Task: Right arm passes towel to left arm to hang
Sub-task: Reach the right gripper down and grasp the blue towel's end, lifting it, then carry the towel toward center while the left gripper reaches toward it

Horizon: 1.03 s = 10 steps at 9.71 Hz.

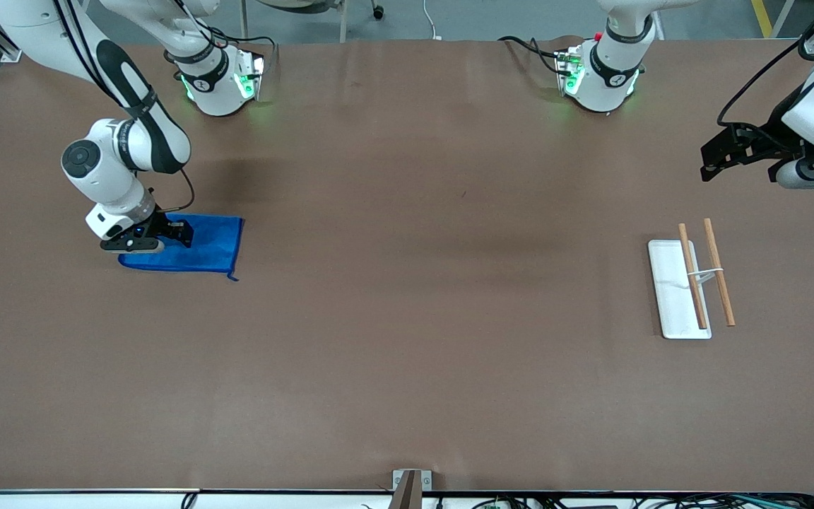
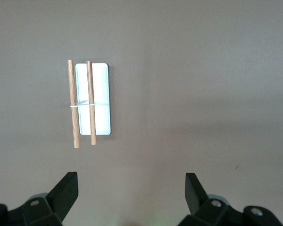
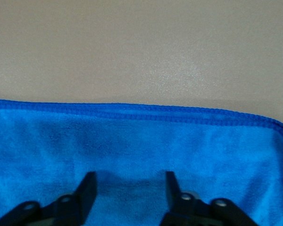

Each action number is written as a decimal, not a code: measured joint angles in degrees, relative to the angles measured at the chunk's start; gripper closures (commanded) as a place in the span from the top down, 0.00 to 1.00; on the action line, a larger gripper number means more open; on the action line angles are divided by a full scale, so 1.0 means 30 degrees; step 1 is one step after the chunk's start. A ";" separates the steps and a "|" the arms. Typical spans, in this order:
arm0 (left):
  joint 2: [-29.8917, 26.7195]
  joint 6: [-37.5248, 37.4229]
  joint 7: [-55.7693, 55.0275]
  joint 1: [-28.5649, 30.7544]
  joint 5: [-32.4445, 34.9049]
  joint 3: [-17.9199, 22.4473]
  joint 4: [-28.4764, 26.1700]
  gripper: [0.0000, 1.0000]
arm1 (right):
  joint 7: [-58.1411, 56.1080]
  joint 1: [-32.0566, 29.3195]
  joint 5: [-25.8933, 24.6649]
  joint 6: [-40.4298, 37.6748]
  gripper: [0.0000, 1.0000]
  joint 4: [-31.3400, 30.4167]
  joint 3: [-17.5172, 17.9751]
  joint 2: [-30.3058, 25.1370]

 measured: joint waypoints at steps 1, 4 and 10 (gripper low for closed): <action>0.0034 0.0000 0.0000 0.0000 0.0000 0.0000 0.0000 1.00 | 0.0003 -0.0030 0.0001 -0.0003 0.00 -0.0002 -0.0001 0.0073; 0.0310 0.0035 0.0000 0.0000 0.0000 -0.0002 -0.0001 1.00 | 0.0574 -0.0106 0.0019 -0.0355 0.00 0.0104 0.0009 0.0066; 0.1087 0.0730 0.0000 -0.0299 -0.1921 -0.0058 -0.0029 1.00 | 0.4453 0.1022 0.0017 -1.5706 0.00 0.7417 0.2422 -0.3323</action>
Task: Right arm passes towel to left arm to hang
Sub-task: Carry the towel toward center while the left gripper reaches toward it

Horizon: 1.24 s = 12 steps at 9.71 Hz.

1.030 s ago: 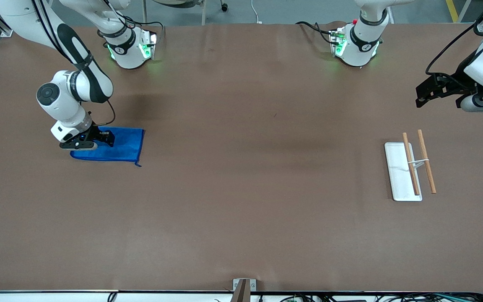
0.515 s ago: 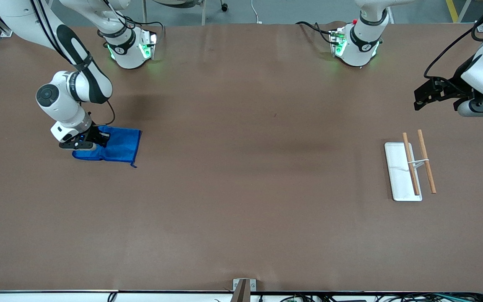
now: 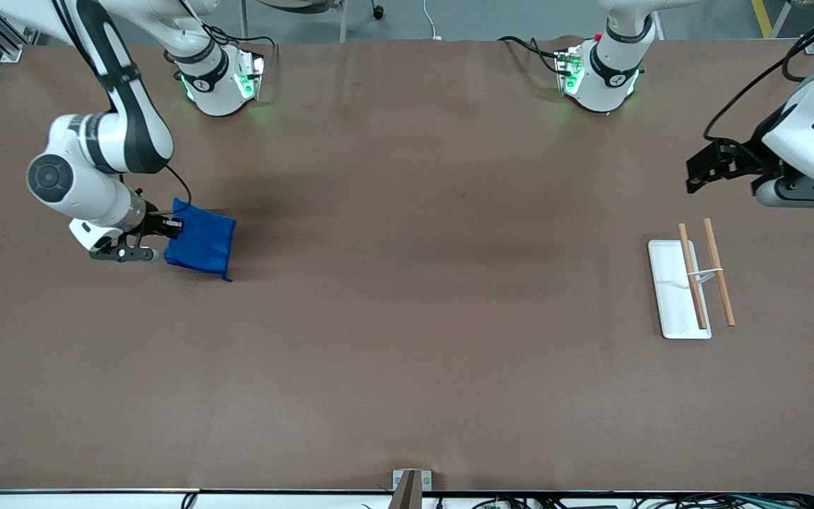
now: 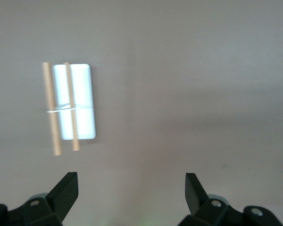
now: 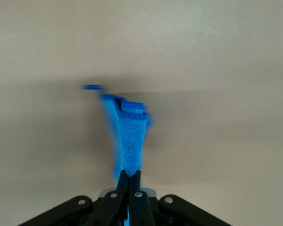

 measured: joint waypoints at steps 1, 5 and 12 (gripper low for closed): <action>0.0453 0.0379 0.0000 -0.0027 -0.1572 -0.0007 -0.0058 1.00 | 0.0869 0.0069 0.0016 -0.1627 0.00 0.1654 0.0946 -0.0078; 0.2420 0.4627 0.0001 -0.2288 -0.6692 -0.0086 -0.2188 1.00 | 0.1642 0.0207 0.3802 0.0421 0.00 0.3455 0.4528 0.0310; 0.4611 0.7001 0.4068 -0.3310 -1.8876 -0.0120 -0.5875 1.00 | 0.1798 0.0373 1.6073 1.1154 0.00 0.5003 1.2161 0.3018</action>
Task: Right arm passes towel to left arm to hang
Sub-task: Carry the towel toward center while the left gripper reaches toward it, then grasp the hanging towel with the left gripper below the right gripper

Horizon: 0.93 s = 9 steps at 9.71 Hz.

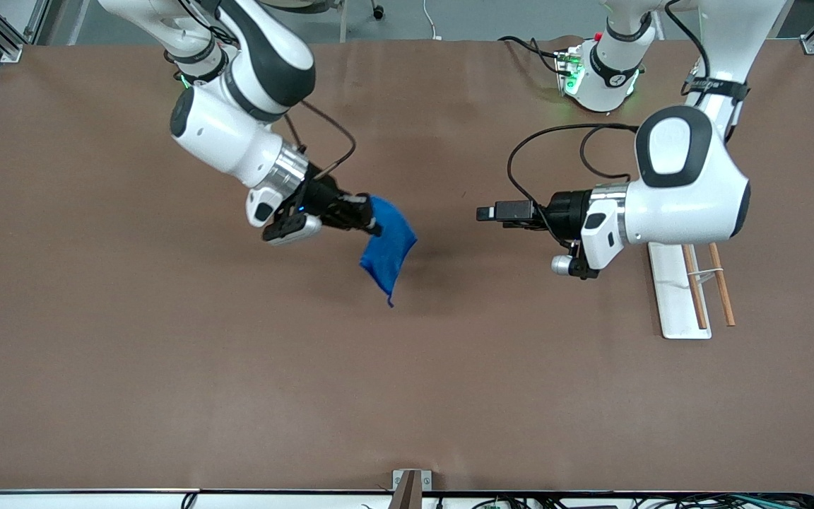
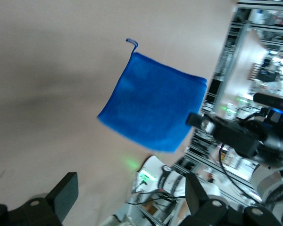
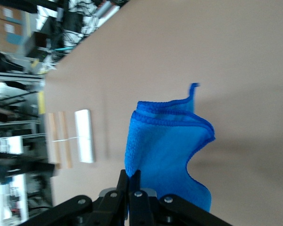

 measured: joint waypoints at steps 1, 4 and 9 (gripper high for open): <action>0.0722 -0.0301 0.2343 0.0327 -0.1913 0.0007 -0.0611 1.00 | 0.0022 0.0065 0.1320 0.0070 0.00 0.0597 0.0443 0.0034; 0.3562 -0.4562 0.6118 0.1780 -0.5562 0.0034 -0.1228 1.00 | 0.0024 0.0748 0.3753 0.1119 0.00 0.1762 0.0907 0.0093; 0.5758 -0.8563 0.7180 0.2578 -0.7223 -0.0080 -0.1227 0.87 | 0.0074 0.0955 0.4003 0.1803 0.00 0.2120 0.1366 0.0177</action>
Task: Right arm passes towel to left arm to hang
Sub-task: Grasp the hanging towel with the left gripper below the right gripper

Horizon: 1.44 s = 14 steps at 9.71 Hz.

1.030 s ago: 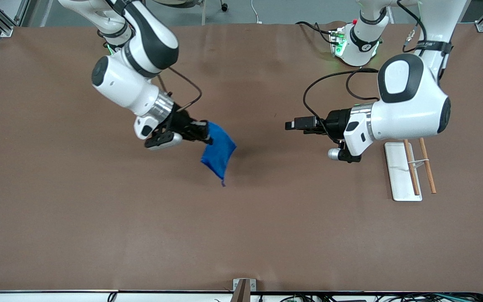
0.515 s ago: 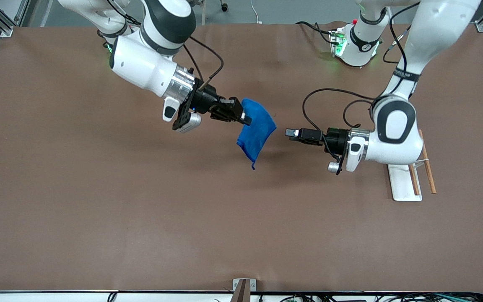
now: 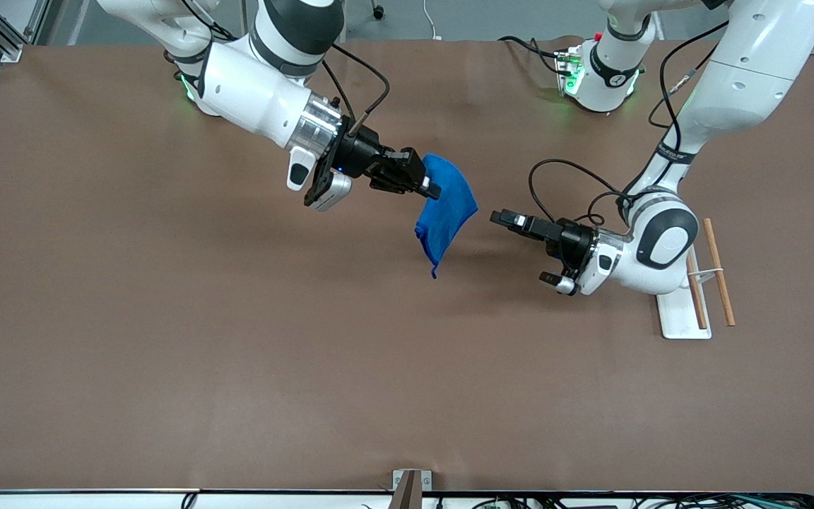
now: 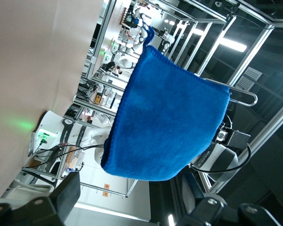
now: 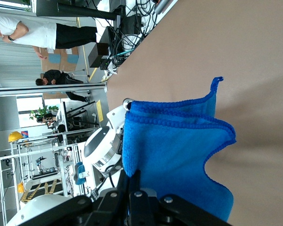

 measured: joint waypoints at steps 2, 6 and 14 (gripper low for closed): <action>0.0567 -0.0213 0.0531 -0.0166 -0.0631 -0.0294 -0.0009 0.84 | 0.0018 0.0211 0.0898 0.0014 0.00 0.0448 0.0076 0.0190; 0.1098 -0.0335 0.0734 -0.0423 -0.1136 -0.0828 0.0010 0.73 | 0.0018 0.0959 0.1743 0.0031 0.00 0.1431 0.0258 0.0880; 0.1077 -0.1713 0.0110 0.0068 -0.2054 -0.1214 0.0444 0.50 | 0.0025 0.1057 0.1940 0.0500 0.00 0.1765 0.0665 0.1087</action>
